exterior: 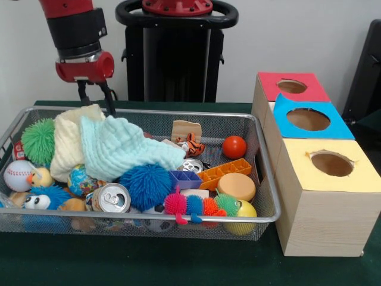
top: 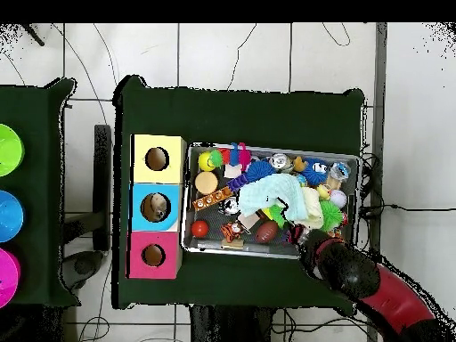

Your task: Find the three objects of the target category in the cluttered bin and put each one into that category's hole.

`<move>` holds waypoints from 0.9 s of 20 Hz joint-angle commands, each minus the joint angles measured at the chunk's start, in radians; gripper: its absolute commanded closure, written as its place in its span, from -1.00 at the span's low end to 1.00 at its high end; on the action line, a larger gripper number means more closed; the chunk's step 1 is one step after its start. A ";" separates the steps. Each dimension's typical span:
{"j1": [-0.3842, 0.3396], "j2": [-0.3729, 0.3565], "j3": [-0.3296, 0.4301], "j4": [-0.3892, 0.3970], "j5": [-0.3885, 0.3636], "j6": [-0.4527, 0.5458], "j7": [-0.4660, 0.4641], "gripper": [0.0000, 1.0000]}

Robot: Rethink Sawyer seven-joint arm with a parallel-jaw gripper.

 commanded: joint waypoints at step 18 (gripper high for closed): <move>-0.013 -0.012 0.079 0.141 0.220 -0.168 0.216 -1.00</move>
